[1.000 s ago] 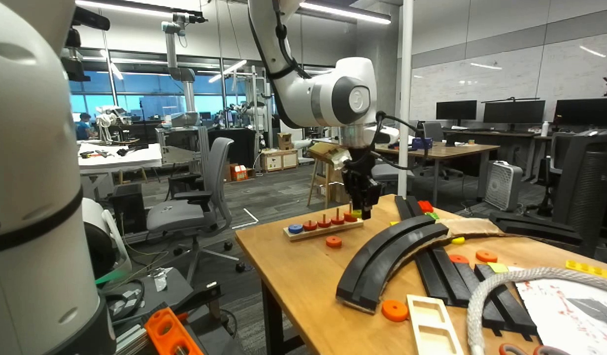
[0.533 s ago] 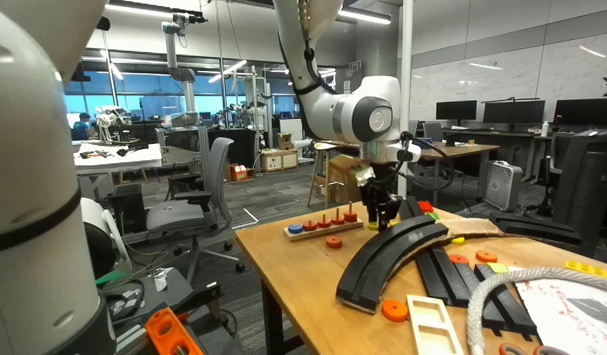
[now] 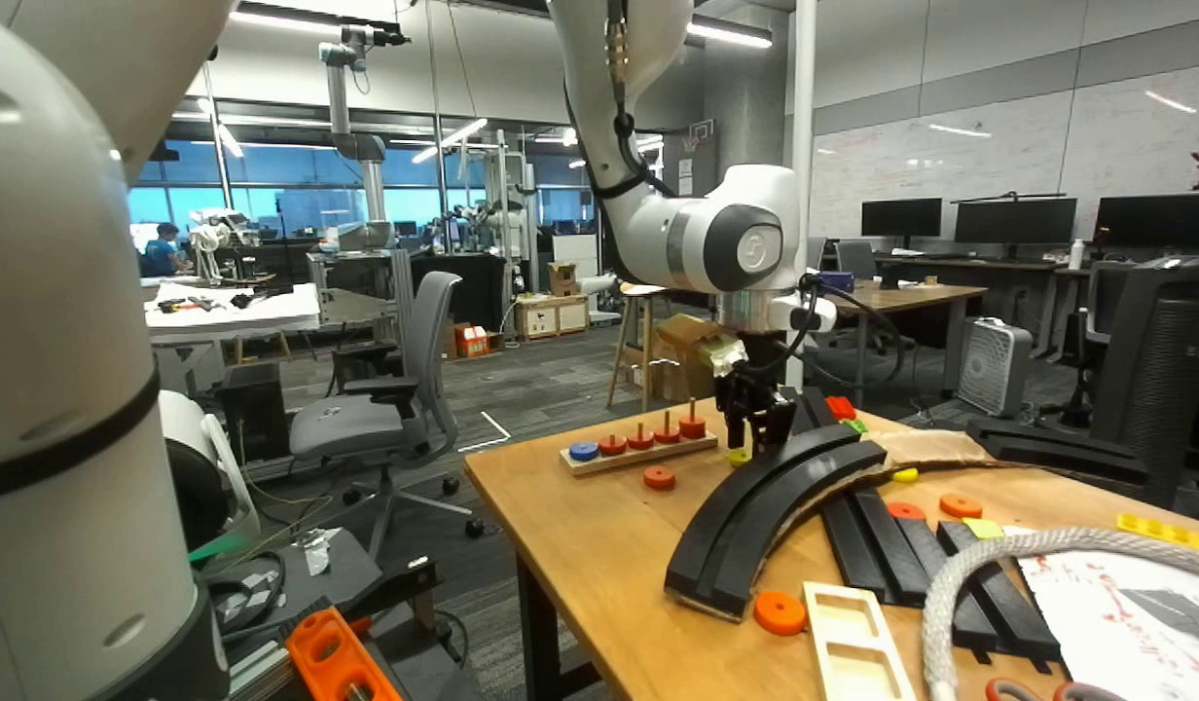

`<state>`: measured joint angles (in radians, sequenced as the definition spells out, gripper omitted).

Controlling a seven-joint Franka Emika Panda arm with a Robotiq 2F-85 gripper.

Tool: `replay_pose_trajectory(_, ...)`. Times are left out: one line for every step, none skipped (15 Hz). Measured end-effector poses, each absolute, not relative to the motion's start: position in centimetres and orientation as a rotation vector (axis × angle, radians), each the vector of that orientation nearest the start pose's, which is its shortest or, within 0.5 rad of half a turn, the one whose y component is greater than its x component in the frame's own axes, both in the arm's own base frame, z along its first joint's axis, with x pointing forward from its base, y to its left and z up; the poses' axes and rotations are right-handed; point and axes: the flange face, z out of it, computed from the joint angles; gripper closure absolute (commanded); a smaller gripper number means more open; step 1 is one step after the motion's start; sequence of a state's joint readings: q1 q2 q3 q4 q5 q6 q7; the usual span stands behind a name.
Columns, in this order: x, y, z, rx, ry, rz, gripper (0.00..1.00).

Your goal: Remove the yellow ring from the wooden board

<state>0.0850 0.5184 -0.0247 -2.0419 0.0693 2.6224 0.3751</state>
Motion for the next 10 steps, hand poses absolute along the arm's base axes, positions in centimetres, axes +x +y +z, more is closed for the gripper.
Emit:
replay_pose_trajectory(60.2, 3.6, 19.0, -3.051, 0.569, -0.079, 0.04)
replay_pose_trajectory(60.2, 3.7, 19.1, -3.052, 0.567, -0.067, 0.0)
replay_pose_trajectory(60.2, 3.8, 19.1, -3.056, 0.565, -0.044, 0.0)
replay_pose_trajectory(60.2, 3.9, 19.3, -3.061, 0.561, -0.022, 0.0)
replay_pose_trajectory(60.1, 4.1, 19.7, -3.072, 0.552, -0.003, 0.0)
replay_pose_trajectory(60.0, 4.4, 20.5, -3.089, 0.54, 0.01, 0.0)
replay_pose_trajectory(59.8, 4.8, 21.6, -3.109, 0.523, 0.018, 0.0)
replay_pose_trajectory(59.6, 5.4, 23.0, -3.132, 0.507, 0.018, 0.0)
replay_pose_trajectory(59.1, 6.0, 24.7, -3.156, 0.492, 0.012, 0.0)
replay_pose_trajectory(58.4, 6.7, 26.5, -3.178, 0.475, 0.005, 0.0)
